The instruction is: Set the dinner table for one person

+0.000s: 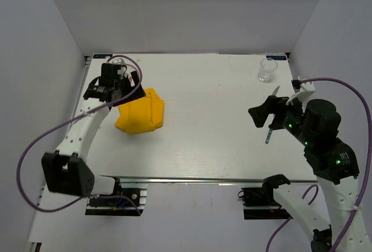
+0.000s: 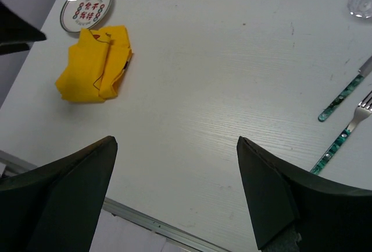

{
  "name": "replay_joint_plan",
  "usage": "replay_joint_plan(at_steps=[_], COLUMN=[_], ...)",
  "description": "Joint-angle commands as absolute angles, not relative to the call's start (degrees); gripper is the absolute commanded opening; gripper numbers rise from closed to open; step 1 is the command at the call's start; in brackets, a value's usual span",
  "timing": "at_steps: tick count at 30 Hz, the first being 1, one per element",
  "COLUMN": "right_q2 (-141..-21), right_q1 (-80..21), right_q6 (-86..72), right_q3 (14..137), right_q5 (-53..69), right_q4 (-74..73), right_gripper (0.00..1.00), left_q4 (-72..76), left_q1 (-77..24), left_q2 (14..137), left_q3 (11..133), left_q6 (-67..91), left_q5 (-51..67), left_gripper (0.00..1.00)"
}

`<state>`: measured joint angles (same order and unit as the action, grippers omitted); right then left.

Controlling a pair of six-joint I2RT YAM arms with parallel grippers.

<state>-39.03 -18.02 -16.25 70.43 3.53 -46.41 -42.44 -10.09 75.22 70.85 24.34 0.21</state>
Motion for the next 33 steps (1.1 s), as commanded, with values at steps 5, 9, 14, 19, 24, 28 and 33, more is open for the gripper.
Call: replay_joint_plan(at_steps=[5,9,14,19,24,28,33], right_q2=[-36.3,-35.6,-34.3,-33.8,-33.3,-33.5,-33.4], right_q1=[-17.9,-17.9,-18.0,-17.9,-17.9,-17.8,-17.8], right_q6=[-14.0,-13.1,-13.1,-13.1,-12.8,-13.1,-13.4], right_q3=[69.2,68.1,65.5,65.1,64.3,62.8,62.1], right_q5=[10.6,12.2,14.1,14.6,13.7,13.3,13.3], right_q4=[-46.3,-47.7,-46.4,-46.3,-45.7,-45.0,-44.9], right_gripper=[0.89,0.89,0.89,0.89,0.89,0.89,0.89], left_q4=[-30.2,-29.3,-24.4,-27.7,-26.2,-22.0,-25.4], left_q1=[-2.8,0.1,1.6,1.6,0.7,-0.5,-1.6], left_q2=[87.1,95.0,101.7,109.9,108.5,102.8,99.8], left_q3=[73.2,76.2,76.3,81.0,81.5,80.9,85.3], left_q6=[22.3,19.3,19.6,18.8,19.9,21.6,22.2], left_q5=[8.5,14.0,23.3,22.2,26.0,30.2,24.6], left_gripper=[0.98,0.98,0.95,0.87,0.29,0.02,0.12])
